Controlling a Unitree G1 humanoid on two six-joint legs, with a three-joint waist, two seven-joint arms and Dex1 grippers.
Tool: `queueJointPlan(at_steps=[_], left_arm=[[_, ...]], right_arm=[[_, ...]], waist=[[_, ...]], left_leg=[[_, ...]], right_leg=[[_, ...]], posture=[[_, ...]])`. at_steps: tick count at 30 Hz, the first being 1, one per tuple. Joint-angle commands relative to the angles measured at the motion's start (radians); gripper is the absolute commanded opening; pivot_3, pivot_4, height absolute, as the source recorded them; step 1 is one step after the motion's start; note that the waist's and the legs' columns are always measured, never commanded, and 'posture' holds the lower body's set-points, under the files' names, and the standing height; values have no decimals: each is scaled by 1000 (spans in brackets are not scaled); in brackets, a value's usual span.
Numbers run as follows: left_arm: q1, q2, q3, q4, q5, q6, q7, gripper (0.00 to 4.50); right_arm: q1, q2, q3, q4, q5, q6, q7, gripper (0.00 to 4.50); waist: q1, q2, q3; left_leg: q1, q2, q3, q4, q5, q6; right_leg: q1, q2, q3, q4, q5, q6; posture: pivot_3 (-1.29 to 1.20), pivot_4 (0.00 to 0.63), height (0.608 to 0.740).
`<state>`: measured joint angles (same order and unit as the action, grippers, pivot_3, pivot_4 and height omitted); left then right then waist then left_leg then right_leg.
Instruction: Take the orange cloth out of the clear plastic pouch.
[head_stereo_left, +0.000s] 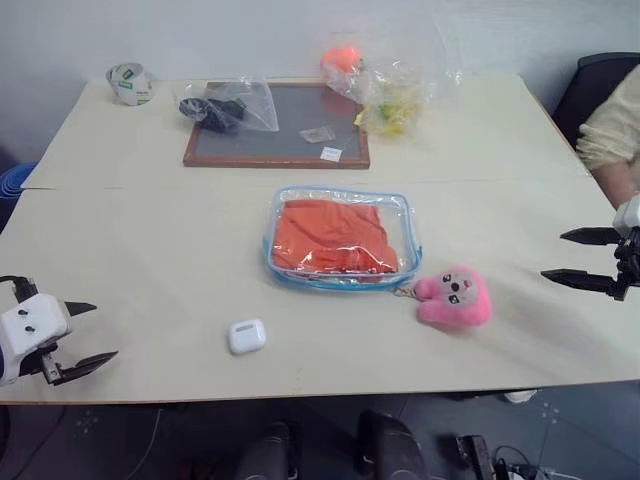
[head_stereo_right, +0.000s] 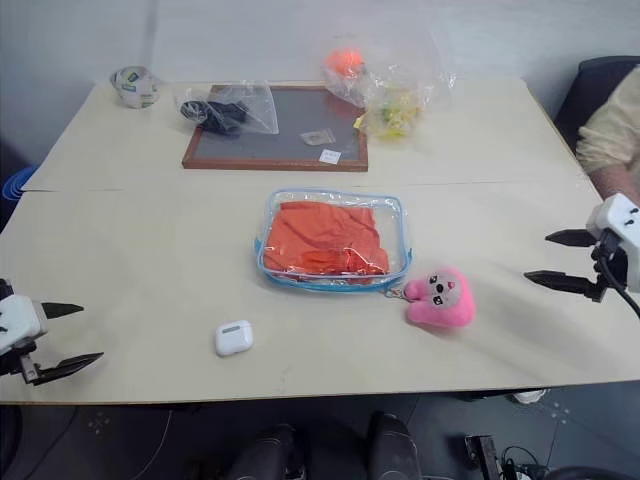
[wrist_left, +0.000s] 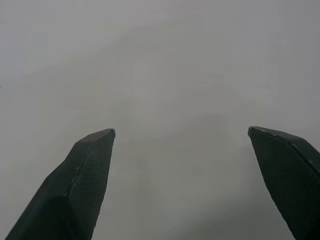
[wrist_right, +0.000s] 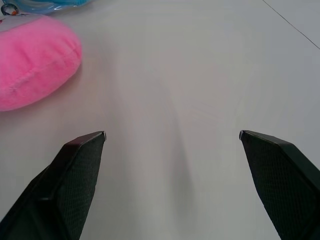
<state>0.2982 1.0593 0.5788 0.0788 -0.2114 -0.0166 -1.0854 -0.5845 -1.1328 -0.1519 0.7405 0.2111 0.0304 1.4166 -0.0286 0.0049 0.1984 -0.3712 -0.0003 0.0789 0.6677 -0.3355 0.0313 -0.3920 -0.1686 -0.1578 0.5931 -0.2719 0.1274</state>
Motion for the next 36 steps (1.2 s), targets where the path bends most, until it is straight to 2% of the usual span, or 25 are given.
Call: queueJointPlan(at_steps=[1,15,23,27,30,36], left_arm=[[8,19,34,-32,2,-1,-11,4500],[-41,9,23,-65,-5,45,4,4500],[-101,4,-18,-108,-62,169,-12,4500],[-142,0,-37,-212,-168,274,-56,4500],[-159,12,-87,-299,-183,288,-86,4500],[-253,0,-269,-488,-212,391,-51,4500]], right_arm=[[-19,1,-14,9,7,5,-7,4488],[-33,9,-11,47,-6,-17,-20,4488],[-61,-2,-14,24,9,50,13,4488],[-58,5,-27,-104,49,107,29,4488],[-43,17,-38,-274,120,206,45,4488],[31,48,-44,-693,292,400,25,4488]], waist=[[1,0,0],[1,0,0],[2,0,0],[1,0,0],[2,0,0],[6,0,0]], left_leg=[[0,0,0,0,0,0],[0,0,1,0,0,0],[0,0,1,1,0,0],[0,0,1,2,0,0],[0,1,1,2,0,0],[0,1,1,3,0,0]], right_leg=[[0,0,0,0,0,0],[0,0,1,0,0,0],[-1,1,1,1,0,0],[0,1,2,1,0,0],[-1,1,2,2,0,0],[-1,1,2,2,0,0]], posture=[[0,150,740],[0,150,740],[0,150,740],[0,150,740],[0,150,740],[0,150,740]])
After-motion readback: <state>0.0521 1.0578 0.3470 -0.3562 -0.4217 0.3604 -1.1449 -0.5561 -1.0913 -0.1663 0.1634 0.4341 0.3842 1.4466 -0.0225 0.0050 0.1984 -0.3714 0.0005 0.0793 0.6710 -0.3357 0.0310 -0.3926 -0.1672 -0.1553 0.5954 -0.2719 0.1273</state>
